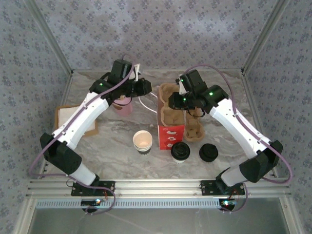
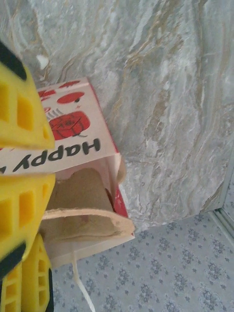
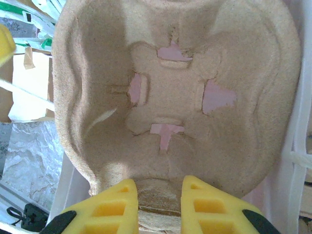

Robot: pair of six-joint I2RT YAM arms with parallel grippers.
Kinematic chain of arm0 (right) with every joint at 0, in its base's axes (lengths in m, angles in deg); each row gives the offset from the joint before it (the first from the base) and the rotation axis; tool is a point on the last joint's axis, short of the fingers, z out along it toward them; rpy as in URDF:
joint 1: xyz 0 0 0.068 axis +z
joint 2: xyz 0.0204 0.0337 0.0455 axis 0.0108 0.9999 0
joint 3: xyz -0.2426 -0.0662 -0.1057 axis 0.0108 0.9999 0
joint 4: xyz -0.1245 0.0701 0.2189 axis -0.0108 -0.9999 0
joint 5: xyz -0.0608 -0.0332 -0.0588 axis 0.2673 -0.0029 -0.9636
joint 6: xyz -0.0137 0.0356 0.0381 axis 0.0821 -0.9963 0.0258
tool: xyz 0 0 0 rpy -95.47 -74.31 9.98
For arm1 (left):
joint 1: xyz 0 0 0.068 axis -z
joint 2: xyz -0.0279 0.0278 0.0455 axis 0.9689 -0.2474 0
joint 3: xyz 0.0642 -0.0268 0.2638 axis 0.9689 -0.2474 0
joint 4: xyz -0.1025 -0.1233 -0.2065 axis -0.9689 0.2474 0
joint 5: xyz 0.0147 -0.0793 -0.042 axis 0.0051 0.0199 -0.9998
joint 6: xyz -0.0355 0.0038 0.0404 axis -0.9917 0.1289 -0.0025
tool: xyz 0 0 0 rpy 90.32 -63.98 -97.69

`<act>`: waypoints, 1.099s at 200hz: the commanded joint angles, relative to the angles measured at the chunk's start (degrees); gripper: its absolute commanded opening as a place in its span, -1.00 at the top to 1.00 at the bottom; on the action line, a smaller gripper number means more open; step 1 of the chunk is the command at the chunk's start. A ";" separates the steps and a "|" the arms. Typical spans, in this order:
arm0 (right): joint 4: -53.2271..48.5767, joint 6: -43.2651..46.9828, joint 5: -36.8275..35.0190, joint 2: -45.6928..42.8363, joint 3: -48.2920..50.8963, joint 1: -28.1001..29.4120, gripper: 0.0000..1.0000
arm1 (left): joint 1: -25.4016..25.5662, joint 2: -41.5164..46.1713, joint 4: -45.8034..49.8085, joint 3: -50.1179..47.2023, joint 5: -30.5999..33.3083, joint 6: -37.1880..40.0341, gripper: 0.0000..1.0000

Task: Pack the takeout coffee

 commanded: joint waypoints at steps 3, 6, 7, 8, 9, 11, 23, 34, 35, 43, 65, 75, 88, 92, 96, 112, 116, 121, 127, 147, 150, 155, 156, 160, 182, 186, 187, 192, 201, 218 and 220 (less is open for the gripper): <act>-0.55 1.67 1.56 -1.32 -0.43 -0.25 0.58 | -0.64 -0.62 0.63 2.93 -0.32 0.95 0.82; -0.47 1.79 1.77 -1.38 -0.50 -0.25 0.58 | -0.64 -0.74 0.63 2.97 -0.34 0.95 0.84; -0.41 1.82 1.79 -1.44 -0.50 -0.25 0.59 | -0.67 -0.73 0.57 2.92 -0.35 0.95 0.85; -0.38 1.84 1.85 -1.47 -0.46 -0.25 0.59 | -0.73 -0.82 0.54 2.95 -0.31 0.99 0.85; -0.36 1.93 1.88 -1.49 -0.53 -0.25 0.59 | -0.76 -0.82 0.53 2.96 -0.25 0.93 0.85; -0.28 2.03 1.94 -1.54 -0.58 -0.25 0.58 | -0.76 -0.82 0.51 3.01 -0.25 0.88 0.86; 0.09 2.46 2.39 -1.87 -0.38 -0.26 0.59 | -0.82 -0.99 0.26 3.03 0.05 0.69 0.92; 0.68 2.64 2.97 -2.43 0.08 -0.31 0.59 | -0.93 -1.00 -0.14 3.06 0.53 0.47 0.97; 0.78 2.64 3.05 -2.50 0.09 -0.28 0.59 | -0.90 -1.00 -0.12 3.06 0.57 0.44 0.98; 1.11 2.87 3.44 -2.77 0.43 -0.25 0.58 | -0.94 -1.00 -0.36 3.06 1.01 0.34 1.00; 1.95 3.49 4.28 -3.47 0.91 -0.25 0.58 | -1.08 -1.13 -1.03 2.97 2.25 -0.01 1.00; 2.16 3.77 4.71 -3.59 1.11 -0.26 0.59 | -1.29 -1.34 -1.13 3.03 3.00 -0.15 1.00; 2.37 4.04 5.32 -3.53 1.25 -0.34 0.58 | -1.68 -1.60 -1.50 3.15 3.65 -0.33 1.00; 2.51 4.19 5.33 -3.47 1.33 -0.39 0.58 | -1.81 -1.70 -1.66 3.30 3.90 -0.44 1.00; 2.49 4.22 5.59 -3.48 1.42 -0.36 0.58 | -1.94 -1.82 -1.78 3.32 3.99 -0.45 1.00; 2.79 4.72 6.36 -3.27 1.75 -0.41 0.58 | -2.43 -2.21 -2.04 3.98 4.19 -0.41 1.00; 2.75 4.82 6.36 -3.18 1.77 -0.35 0.59 | -2.52 -2.40 -2.10 4.11 4.29 -0.45 1.00; 2.78 4.99 6.72 -3.02 1.86 -0.46 0.58 | -2.65 -2.48 -2.04 4.34 4.33 -0.46 1.00; 2.79 5.09 7.21 -2.84 1.95 -0.55 0.59 | -2.74 -2.66 -1.92 4.50 4.29 -0.46 1.00; 2.82 5.45 8.26 -2.13 1.89 -0.77 0.59 | -2.96 -3.02 -1.79 5.04 4.12 -0.28 1.00; 2.81 5.50 8.45 -1.87 1.80 -0.82 0.59 | -2.95 -3.17 -1.91 4.98 4.03 -0.28 1.00; 2.69 5.49 8.62 -1.61 1.70 -0.89 0.58 | -2.97 -3.18 -1.91 5.04 3.98 -0.24 1.00; 2.67 5.47 8.65 -1.60 1.65 -0.92 0.58 | -2.93 -3.19 -1.97 5.06 3.91 -0.26 1.00; 2.50 5.50 8.75 -1.38 1.54 -0.94 0.59 | -2.94 -3.29 -1.96 5.01 3.79 -0.32 1.00; 1.08 5.33 8.63 -0.30 0.67 -1.27 0.58 | -2.91 -3.37 -2.41 4.65 3.09 -0.54 1.00; 0.49 5.22 8.44 0.02 0.37 -1.37 0.59 | -2.98 -3.41 -2.48 4.54 3.05 -0.55 1.00; 0.34 5.21 8.42 0.14 0.28 -1.38 0.59 | -2.94 -3.39 -2.52 4.50 3.01 -0.50 1.00; -0.21 5.14 8.25 0.59 -0.01 -1.50 0.58 | -2.92 -3.37 -2.56 4.42 2.85 -0.54 1.00; -1.36 4.87 7.64 1.19 -0.59 -1.66 0.59 | -2.99 -3.28 -2.73 4.22 2.68 -0.61 1.00; -2.75 4.40 6.96 2.43 -1.37 -1.92 0.59 | -2.92 -3.20 -3.03 3.97 2.32 -0.59 1.00; -2.79 4.22 6.77 2.51 -1.45 -1.98 0.59 | -2.95 -3.19 -3.01 4.01 2.33 -0.62 1.00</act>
